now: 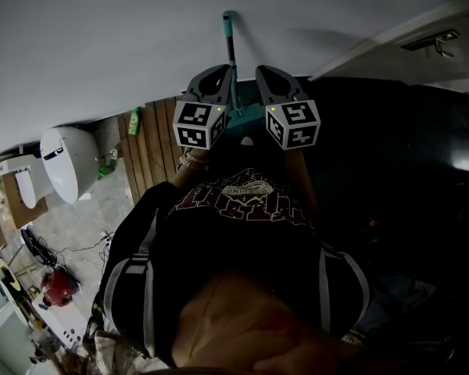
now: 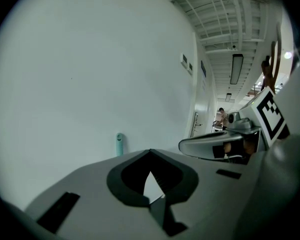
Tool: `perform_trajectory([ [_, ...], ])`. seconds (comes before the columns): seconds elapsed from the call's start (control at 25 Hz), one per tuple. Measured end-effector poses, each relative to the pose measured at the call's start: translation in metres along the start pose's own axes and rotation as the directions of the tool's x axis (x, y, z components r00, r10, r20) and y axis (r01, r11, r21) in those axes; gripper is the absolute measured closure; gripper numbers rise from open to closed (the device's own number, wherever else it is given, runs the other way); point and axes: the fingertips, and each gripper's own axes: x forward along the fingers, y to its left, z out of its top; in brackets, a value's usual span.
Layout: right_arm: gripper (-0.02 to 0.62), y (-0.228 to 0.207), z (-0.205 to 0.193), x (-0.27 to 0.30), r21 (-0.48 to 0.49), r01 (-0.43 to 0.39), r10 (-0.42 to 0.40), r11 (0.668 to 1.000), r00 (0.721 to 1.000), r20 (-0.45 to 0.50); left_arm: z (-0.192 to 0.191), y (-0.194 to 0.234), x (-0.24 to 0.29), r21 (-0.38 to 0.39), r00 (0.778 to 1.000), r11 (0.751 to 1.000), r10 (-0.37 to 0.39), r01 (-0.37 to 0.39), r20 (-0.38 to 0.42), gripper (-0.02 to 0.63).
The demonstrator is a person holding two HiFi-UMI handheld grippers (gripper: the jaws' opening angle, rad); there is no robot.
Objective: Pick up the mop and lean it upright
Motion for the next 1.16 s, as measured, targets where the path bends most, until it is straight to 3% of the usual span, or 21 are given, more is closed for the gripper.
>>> perform_trajectory([
  [1.16, 0.577, 0.010, -0.003, -0.009, -0.015, -0.075, 0.075, 0.997, 0.997, -0.003, 0.000, -0.009, -0.006, 0.000, 0.999, 0.999, 0.039, -0.039, 0.014, 0.566],
])
